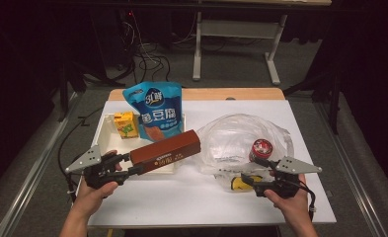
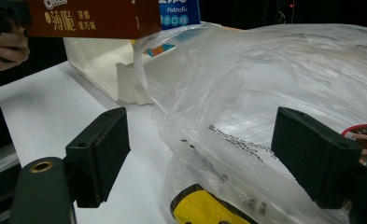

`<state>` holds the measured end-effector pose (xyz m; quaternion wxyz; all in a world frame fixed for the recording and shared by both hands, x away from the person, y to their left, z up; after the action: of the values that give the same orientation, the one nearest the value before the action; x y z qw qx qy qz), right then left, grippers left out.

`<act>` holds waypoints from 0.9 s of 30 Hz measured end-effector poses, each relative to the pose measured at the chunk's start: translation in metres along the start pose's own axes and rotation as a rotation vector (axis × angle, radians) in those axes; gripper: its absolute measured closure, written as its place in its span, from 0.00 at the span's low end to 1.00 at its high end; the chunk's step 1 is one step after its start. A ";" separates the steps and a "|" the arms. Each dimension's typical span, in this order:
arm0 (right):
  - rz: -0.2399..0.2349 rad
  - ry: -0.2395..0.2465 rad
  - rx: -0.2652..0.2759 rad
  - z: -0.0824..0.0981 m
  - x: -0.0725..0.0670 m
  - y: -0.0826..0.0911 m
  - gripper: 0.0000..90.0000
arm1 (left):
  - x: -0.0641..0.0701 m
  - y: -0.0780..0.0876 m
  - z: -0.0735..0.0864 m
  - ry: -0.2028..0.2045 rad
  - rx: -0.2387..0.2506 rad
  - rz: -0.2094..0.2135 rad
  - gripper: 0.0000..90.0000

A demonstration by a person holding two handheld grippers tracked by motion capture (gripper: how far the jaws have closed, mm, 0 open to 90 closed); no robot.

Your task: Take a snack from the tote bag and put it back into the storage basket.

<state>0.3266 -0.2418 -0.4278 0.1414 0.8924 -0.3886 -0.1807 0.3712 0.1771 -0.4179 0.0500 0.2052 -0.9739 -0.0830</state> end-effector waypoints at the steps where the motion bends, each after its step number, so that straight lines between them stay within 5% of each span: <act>1: -0.001 0.000 0.000 0.000 0.000 0.000 0.22 | -0.002 0.002 0.001 0.007 0.004 -0.010 0.54; 14: 0.002 0.003 -0.001 0.000 0.000 0.001 0.23 | -0.022 0.015 0.019 0.041 -0.041 -0.139 0.54; 27: -0.003 -0.001 -0.008 0.003 0.001 -0.002 0.23 | -0.033 0.009 0.047 0.070 -0.142 -0.183 0.54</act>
<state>0.3271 -0.2419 -0.4317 0.1447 0.8923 -0.3867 -0.1827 0.3917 0.2050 -0.4646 0.0905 0.2918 -0.9405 -0.1487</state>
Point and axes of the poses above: each handheld gripper's, and its own axes: y roughly backward along the jaws, z roughly out of its underside, x roughly to its right, the point moved 6 cm from there along -y, roughly forward along the jaws, and after that the axes turned 6 degrees about -y, right-handed, at the moved point
